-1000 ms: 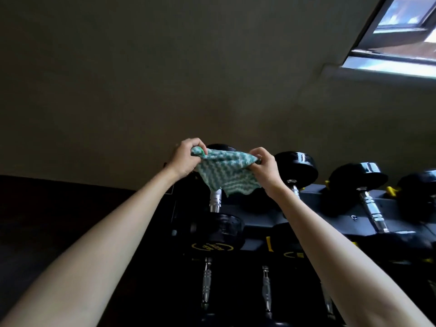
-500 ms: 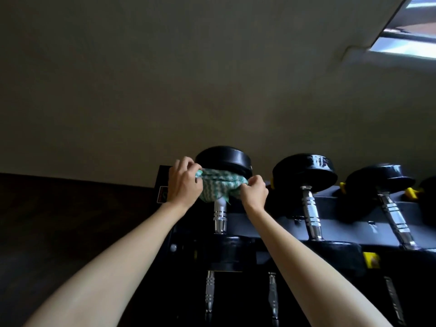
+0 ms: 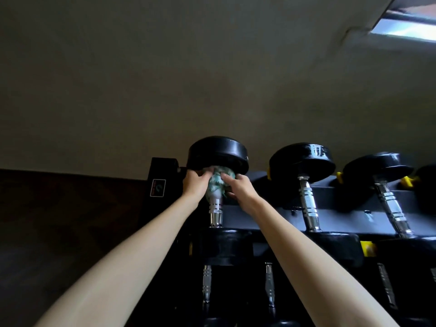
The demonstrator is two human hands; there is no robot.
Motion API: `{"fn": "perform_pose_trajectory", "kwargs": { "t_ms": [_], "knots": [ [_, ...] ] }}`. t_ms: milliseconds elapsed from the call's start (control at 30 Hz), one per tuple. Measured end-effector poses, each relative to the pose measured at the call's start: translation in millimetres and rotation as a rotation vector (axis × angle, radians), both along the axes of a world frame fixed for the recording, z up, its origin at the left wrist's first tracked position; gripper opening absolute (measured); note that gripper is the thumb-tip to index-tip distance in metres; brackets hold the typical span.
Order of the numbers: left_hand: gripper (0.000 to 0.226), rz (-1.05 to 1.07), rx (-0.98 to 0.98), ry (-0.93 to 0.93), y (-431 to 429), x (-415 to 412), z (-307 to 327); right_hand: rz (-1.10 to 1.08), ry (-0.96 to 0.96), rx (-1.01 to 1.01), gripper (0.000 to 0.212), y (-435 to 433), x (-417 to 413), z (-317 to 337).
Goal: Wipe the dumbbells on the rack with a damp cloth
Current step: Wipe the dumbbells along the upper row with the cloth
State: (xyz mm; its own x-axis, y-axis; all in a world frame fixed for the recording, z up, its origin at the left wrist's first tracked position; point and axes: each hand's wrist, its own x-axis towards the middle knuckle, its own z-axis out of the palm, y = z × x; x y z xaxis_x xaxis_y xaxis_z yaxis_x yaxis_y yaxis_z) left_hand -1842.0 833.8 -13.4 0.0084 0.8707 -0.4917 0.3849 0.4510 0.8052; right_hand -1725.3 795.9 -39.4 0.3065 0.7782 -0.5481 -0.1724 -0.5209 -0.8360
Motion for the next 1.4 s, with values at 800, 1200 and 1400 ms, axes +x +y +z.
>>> {"fn": "perform_pose_trajectory", "kwargs": {
  "t_ms": [800, 1200, 1400],
  "knots": [
    [0.019, -0.55, -0.247, 0.288, -35, -29, 24, 0.358, -0.023, -0.384, 0.014, -55, -9, 34],
    [0.016, -0.544, -0.335, 0.05, -45, -39, 72, 0.285, 0.046, -0.199, 0.014, -70, -4, 79],
    [0.027, -0.525, -0.413, -0.368, -60, -32, 118, 0.088, 0.554, 0.016, 0.032, -91, 10, 110]
  ]
}}
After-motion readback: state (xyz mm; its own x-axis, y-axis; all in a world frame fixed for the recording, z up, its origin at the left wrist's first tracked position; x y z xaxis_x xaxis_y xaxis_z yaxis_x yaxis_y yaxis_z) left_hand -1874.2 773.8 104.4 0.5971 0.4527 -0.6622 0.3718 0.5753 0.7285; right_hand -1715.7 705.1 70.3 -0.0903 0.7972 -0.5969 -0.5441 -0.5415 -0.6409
